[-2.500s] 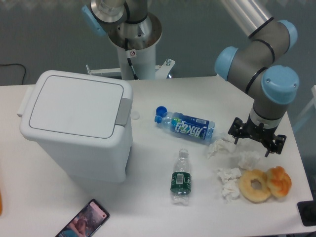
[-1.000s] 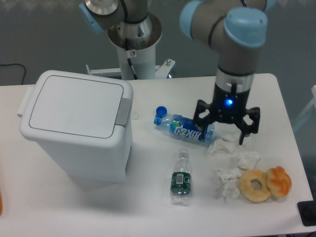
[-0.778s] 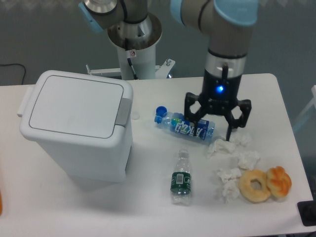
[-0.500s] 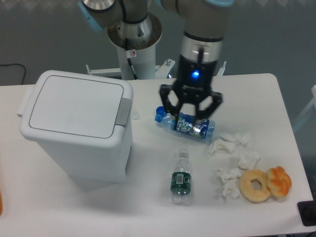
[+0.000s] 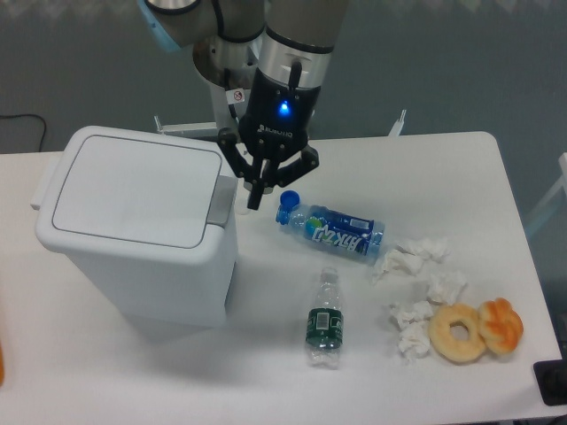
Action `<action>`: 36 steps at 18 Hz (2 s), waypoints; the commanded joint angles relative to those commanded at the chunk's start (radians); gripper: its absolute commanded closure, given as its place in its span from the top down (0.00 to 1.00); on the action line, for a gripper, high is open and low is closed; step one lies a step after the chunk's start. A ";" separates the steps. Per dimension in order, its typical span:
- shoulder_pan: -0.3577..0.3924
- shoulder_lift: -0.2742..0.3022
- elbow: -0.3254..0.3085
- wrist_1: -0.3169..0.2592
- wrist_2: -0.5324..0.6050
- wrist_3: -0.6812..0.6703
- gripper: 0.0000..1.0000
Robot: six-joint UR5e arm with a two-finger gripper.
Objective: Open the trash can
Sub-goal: 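Move the open gripper over the blue-labelled bottle toward the trash can lid, then lower the gripper onto the lid's hinge edge and press to flip it open, then lift the gripper up off the opened lid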
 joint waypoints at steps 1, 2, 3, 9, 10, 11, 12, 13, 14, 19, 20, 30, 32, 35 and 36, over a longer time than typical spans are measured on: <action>-0.002 -0.002 -0.002 0.002 0.005 -0.005 0.00; -0.005 -0.002 -0.003 0.003 0.005 -0.005 0.00; -0.005 -0.002 -0.005 0.003 0.005 -0.003 0.00; -0.006 -0.003 -0.015 -0.002 0.005 -0.002 0.00; -0.008 -0.005 -0.023 0.000 0.006 -0.002 0.00; -0.012 -0.005 -0.032 0.005 0.006 -0.002 0.00; -0.017 -0.005 -0.034 0.006 0.008 -0.002 0.00; -0.021 -0.008 -0.037 0.005 0.009 -0.002 0.00; -0.023 -0.008 -0.040 0.005 0.009 -0.002 0.00; -0.028 -0.009 -0.040 0.005 0.009 0.000 0.00; -0.028 -0.009 -0.040 0.006 0.009 0.000 0.00; -0.028 -0.017 -0.040 0.009 0.009 0.001 0.00; -0.028 -0.017 -0.037 0.006 0.009 0.008 0.00; -0.022 -0.017 -0.018 0.005 0.003 0.009 0.00; -0.020 -0.017 -0.014 0.005 0.003 0.009 0.00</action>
